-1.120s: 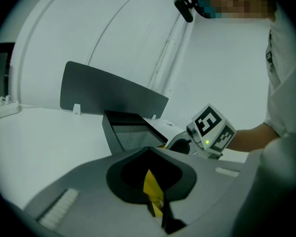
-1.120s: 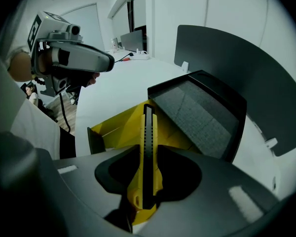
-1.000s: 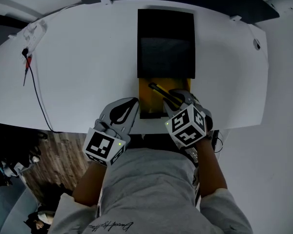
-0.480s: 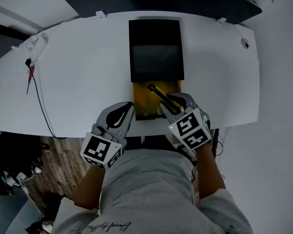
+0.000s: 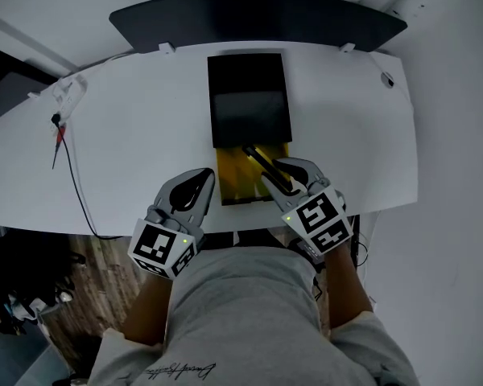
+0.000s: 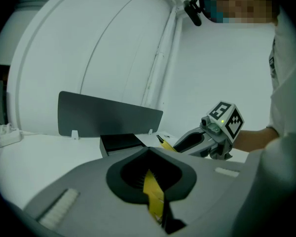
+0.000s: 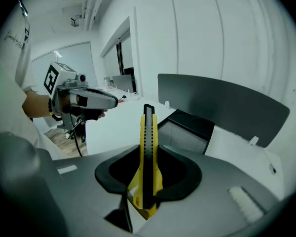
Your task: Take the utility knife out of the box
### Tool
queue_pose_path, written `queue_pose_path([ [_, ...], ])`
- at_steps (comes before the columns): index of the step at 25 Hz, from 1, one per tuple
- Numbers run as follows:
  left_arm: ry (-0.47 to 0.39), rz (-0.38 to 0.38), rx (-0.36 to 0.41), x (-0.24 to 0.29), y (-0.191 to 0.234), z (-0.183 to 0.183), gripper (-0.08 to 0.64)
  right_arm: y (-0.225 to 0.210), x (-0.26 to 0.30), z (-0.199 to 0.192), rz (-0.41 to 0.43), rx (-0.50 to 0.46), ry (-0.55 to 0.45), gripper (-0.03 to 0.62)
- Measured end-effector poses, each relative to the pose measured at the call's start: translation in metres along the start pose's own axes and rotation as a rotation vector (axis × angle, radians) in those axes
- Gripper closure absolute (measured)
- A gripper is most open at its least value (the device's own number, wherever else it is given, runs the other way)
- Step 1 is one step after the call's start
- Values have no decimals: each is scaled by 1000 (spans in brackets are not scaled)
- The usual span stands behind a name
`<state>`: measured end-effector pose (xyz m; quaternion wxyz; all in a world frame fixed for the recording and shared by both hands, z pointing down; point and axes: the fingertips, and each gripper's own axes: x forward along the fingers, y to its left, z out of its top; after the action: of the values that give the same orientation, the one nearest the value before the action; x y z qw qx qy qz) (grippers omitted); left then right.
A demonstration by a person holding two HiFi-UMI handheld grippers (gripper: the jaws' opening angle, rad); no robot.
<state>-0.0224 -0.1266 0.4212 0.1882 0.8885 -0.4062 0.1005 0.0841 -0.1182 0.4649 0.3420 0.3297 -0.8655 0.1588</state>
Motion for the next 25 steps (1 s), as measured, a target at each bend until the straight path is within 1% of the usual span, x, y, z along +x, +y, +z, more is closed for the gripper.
queue_pose_path([
  [5,-26,6,31,-7,-3,14,558,-2,-17,15,-18,25,-81,460],
  [9,-34,5,52,-12,-7,21,558,5,-24,24,-17,34,-123,460],
  [14,-49,10,70,-17,-11,29,558,15,-29,30,-12,37,-157,460],
  [17,-51,14,73,-20,-12,31,558,13,-31,28,-17,45,-162,460],
  [25,-34,-3,87,-19,-20,26,559,9,-37,28,-15,75,-185,460],
])
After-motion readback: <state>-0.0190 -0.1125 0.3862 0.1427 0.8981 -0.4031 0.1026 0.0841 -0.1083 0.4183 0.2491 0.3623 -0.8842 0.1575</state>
